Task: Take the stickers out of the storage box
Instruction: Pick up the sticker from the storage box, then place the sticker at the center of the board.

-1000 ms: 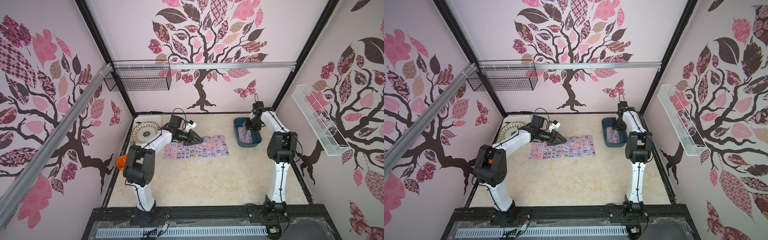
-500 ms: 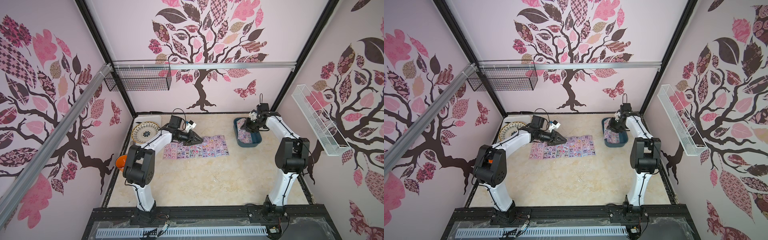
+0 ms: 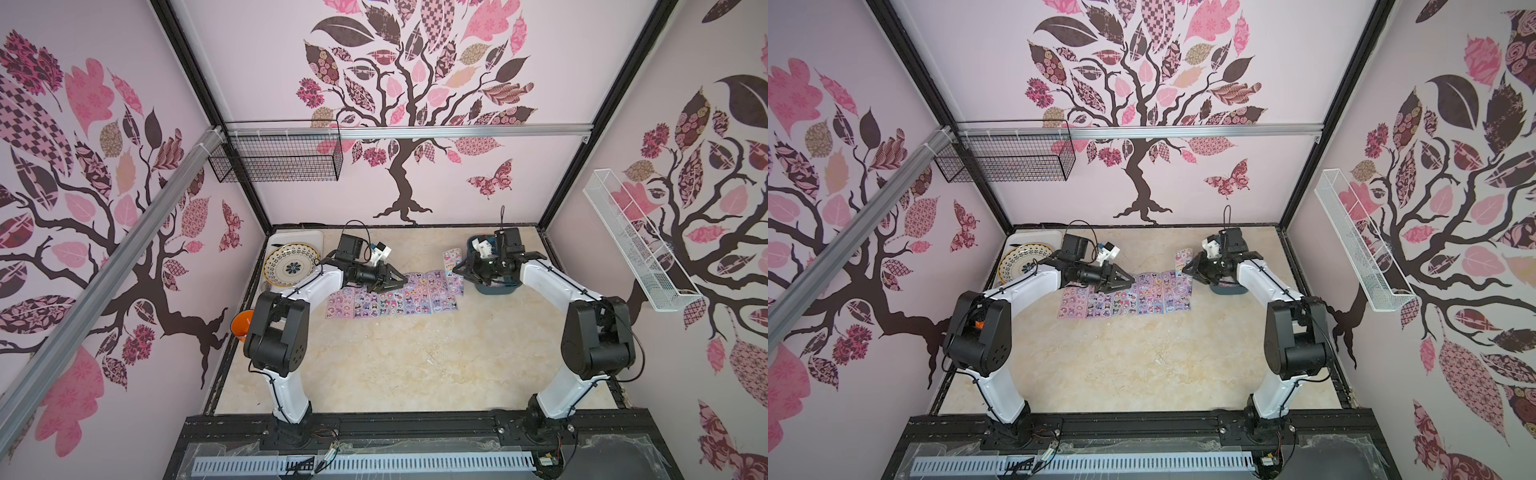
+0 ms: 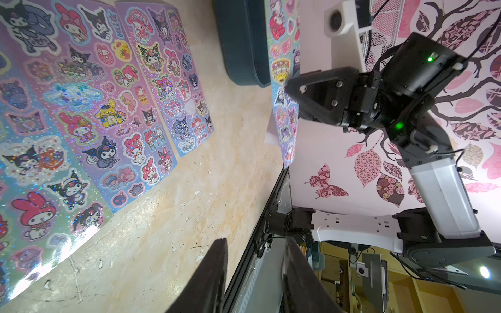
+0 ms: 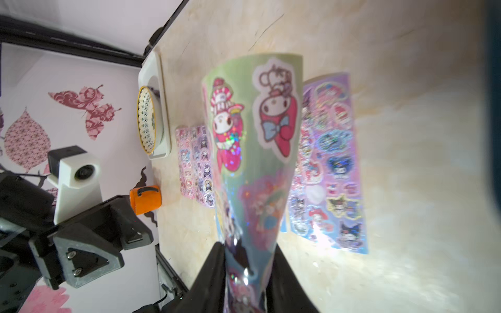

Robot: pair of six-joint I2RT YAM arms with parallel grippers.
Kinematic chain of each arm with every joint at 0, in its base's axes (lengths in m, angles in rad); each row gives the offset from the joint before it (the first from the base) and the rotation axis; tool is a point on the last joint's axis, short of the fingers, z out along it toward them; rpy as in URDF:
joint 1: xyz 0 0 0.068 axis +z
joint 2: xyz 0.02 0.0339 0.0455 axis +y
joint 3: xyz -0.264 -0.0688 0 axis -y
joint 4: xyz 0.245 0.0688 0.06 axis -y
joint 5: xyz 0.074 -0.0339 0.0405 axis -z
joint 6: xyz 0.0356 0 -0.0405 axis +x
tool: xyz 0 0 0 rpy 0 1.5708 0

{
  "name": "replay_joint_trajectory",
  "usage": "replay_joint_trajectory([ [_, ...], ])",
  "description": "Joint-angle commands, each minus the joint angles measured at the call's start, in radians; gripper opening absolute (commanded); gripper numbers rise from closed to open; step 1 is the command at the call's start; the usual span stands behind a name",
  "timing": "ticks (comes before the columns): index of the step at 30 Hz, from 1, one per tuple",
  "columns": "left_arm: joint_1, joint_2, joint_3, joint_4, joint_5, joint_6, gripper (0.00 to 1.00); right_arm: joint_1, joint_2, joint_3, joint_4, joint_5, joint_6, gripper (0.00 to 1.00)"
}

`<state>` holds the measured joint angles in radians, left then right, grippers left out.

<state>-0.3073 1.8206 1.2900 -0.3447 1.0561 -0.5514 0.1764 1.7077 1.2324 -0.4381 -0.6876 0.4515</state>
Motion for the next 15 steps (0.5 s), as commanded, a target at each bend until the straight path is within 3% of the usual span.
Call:
replay_joint_trajectory([
  [1, -0.003, -0.035, -0.013, 0.047, 0.001, -0.017, 0.40, 0.060, -0.046, -0.037, 0.143, -0.062, 0.091, 0.29],
  [7, -0.003, -0.031, -0.019, 0.058, -0.004, -0.026, 0.40, 0.157, -0.060, -0.132, 0.314, -0.093, 0.210, 0.29],
  [15, -0.003, -0.027, -0.022, 0.065, -0.005, -0.034, 0.41, 0.199, -0.061, -0.173, 0.426, -0.116, 0.302, 0.29],
])
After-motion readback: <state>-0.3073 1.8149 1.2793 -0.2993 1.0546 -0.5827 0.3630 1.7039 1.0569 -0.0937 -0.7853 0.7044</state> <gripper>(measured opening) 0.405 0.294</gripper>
